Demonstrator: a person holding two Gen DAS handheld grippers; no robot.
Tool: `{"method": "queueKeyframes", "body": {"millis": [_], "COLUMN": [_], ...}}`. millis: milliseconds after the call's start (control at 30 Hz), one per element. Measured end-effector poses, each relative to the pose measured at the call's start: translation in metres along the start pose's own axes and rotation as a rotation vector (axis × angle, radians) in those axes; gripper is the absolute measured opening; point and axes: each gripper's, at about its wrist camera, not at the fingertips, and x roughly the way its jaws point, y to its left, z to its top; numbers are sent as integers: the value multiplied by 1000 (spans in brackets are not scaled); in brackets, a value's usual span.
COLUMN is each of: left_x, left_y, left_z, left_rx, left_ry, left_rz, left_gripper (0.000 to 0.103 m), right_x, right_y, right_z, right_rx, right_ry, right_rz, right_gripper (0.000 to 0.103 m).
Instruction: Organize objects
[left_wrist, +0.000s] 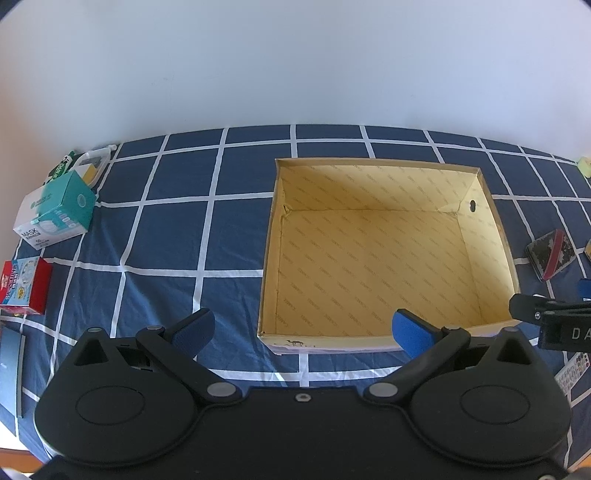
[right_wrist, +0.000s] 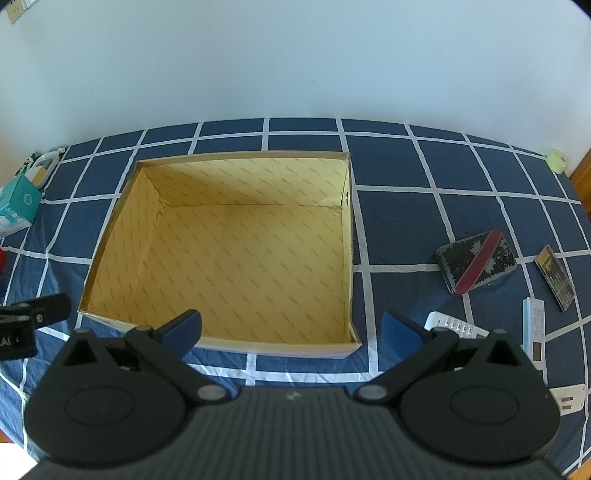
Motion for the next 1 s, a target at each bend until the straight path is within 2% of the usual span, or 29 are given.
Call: {"method": "queueKeyframes", "body": {"millis": [1000], "left_x": [-4], "left_y": [5], "left_z": [1], "left_rx": [-19], "left_ry": [-4], "left_rz": [11], "left_gripper": [103], "right_x": [-2], "right_y": [6], "right_z": [2], "right_rx": [-33], "right_ry": [0], "right_rz": [5], "right_gripper": [103]}}
